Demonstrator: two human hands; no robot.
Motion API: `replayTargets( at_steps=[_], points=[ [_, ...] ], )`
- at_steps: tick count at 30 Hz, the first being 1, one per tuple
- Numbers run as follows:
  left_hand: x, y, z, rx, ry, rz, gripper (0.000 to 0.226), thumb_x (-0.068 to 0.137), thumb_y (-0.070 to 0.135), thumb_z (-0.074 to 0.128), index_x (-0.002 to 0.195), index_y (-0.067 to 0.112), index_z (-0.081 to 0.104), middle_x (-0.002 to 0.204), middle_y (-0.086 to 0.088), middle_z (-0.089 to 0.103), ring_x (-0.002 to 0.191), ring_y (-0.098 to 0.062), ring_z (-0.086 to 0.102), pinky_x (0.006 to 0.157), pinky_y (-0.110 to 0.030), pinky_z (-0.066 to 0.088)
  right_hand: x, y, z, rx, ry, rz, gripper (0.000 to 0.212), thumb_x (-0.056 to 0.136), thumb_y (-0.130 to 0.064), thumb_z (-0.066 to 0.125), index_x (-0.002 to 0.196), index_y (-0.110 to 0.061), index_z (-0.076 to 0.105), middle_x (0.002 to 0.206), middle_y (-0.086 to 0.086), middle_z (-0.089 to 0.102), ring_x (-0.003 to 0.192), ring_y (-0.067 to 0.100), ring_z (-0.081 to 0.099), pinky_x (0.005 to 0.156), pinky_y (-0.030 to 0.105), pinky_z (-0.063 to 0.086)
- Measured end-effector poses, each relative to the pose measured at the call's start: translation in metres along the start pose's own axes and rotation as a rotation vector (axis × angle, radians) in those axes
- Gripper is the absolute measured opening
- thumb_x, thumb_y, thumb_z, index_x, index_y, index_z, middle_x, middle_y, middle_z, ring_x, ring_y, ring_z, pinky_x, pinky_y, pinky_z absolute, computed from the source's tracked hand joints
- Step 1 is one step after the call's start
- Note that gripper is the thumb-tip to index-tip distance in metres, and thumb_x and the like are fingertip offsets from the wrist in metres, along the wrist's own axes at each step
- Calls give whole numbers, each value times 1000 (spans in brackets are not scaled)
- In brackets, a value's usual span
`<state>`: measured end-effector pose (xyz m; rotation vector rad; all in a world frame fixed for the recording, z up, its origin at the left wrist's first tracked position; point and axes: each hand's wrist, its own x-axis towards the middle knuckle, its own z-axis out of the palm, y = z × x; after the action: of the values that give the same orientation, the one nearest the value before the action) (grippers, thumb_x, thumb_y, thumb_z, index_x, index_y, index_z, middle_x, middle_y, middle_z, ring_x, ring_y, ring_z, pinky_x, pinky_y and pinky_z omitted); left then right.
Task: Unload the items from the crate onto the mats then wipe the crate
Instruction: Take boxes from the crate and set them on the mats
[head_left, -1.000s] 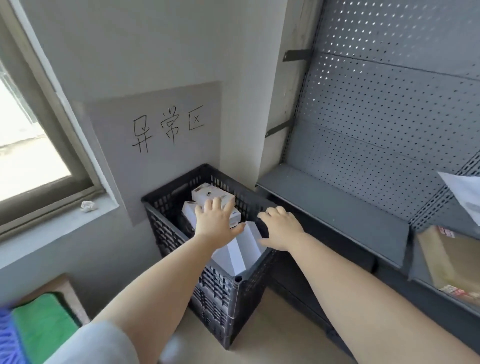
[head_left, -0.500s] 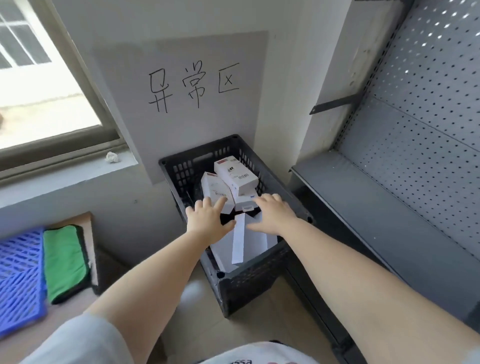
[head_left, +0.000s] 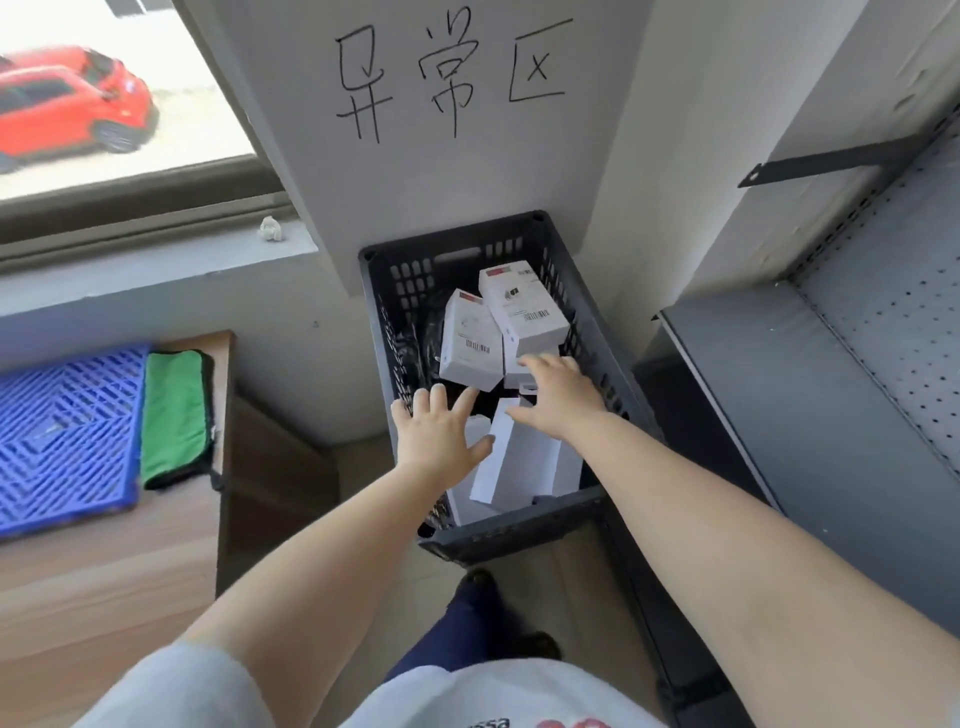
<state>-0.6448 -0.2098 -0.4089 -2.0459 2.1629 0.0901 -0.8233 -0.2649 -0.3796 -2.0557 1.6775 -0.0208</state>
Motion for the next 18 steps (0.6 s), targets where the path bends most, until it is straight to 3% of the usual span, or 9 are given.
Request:
replayTargets(
  at_steps=[10, 13, 15, 18],
  points=[
    [77, -26, 14, -27, -13, 76, 77, 87, 70, 42, 149, 30, 20, 129, -8, 47, 114, -31, 46, 94, -46, 36, 52, -7, 26, 252, -56, 93, 71, 83, -38, 69, 144, -26, 36, 146, -3, 37, 137, 22, 29, 107, 44, 38],
    [97, -34, 18, -46, -67, 72, 82, 88, 69, 43, 153, 31, 12, 133, -10, 45, 118, -31, 44, 97, -46, 37, 70, -11, 30, 442, -52, 229, 68, 80, -36, 73, 140, -30, 40, 139, -3, 41, 124, 19, 42, 101, 41, 43],
    [104, -38, 21, -161, -138, 36, 87, 88, 64, 51, 155, 31, 6, 138, -10, 43, 123, -32, 43, 100, -47, 39, 80, -14, 35, 612, -64, 341, 61, 80, -35, 74, 134, -29, 46, 130, -4, 47, 114, 16, 49, 97, 38, 47],
    [121, -44, 33, -631, -276, -102, 91, 85, 47, 63, 154, 33, 6, 142, -10, 41, 130, -32, 40, 102, -49, 42, 97, -13, 43, 811, -93, 467, 46, 83, -37, 70, 125, -29, 53, 119, -2, 56, 108, 17, 56, 95, 38, 48]
  ],
)
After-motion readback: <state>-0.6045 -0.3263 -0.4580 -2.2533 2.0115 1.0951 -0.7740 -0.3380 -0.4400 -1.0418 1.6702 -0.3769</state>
